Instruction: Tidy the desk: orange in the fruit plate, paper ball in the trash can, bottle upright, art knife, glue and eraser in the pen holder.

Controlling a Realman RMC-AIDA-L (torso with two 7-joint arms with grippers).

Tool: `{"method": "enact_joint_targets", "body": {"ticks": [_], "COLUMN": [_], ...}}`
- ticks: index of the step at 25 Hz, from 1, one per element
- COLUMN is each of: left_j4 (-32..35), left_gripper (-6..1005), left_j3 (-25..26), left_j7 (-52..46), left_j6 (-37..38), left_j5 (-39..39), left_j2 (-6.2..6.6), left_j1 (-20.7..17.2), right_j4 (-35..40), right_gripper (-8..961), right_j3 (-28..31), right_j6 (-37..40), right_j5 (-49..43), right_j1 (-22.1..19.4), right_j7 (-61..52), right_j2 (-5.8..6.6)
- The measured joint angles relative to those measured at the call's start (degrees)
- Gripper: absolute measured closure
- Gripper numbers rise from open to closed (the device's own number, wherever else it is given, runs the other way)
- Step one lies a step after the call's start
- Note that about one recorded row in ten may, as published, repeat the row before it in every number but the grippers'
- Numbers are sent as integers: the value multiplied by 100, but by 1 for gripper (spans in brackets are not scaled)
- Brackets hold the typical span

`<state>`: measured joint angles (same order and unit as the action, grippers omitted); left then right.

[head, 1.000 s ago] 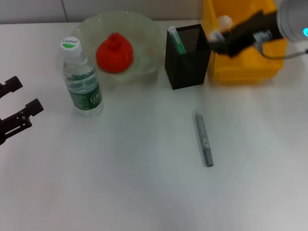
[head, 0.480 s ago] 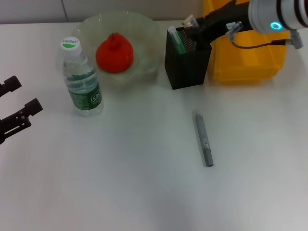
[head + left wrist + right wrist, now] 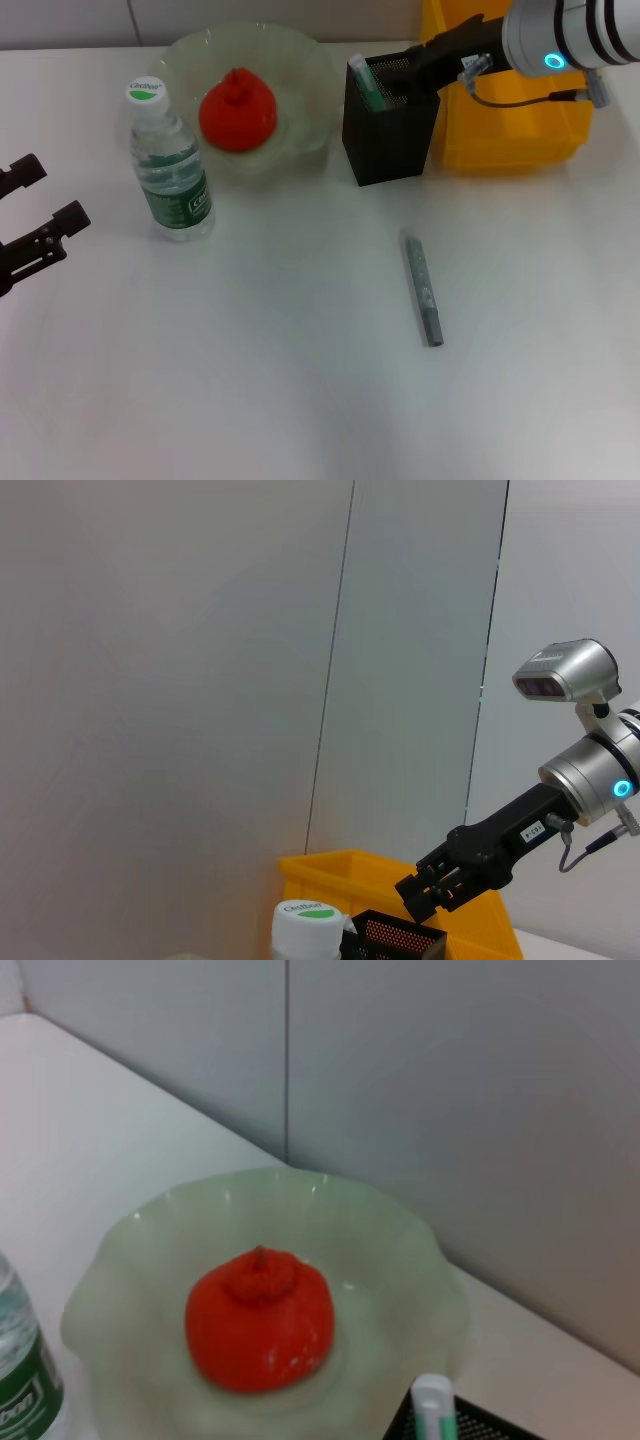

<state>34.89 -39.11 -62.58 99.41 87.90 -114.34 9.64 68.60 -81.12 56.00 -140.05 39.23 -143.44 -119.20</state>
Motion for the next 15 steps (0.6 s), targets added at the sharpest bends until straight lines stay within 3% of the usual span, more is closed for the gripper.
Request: {"method": "enact_joint_targets", "body": {"ticks": [4,6,10,15], "left_j4": [0,0,0,0], "left_gripper": [187,186,186,187], "left_j3": [-4,-8,-3,0], "left_j7": [0,-1,-3,-48], "left_j6": [-8,-10,-10,-10], "left_j5": [0,-1,-1,-1], "left_j2": [0,0,0,-4], "left_j1": [2,3,-7,-8], "right_j4": [8,150,822,1565], "right_gripper": [556,479,326,306], "right_j3": [8,24,184,543], "right_j6": [-71,56,711,1517], "right_j5": [-2,2,2,-54], "right_j1": [-29,-66,-234,-394], "right_j7": [0,7,125,340], "right_j2": [2,5,12,12]}}
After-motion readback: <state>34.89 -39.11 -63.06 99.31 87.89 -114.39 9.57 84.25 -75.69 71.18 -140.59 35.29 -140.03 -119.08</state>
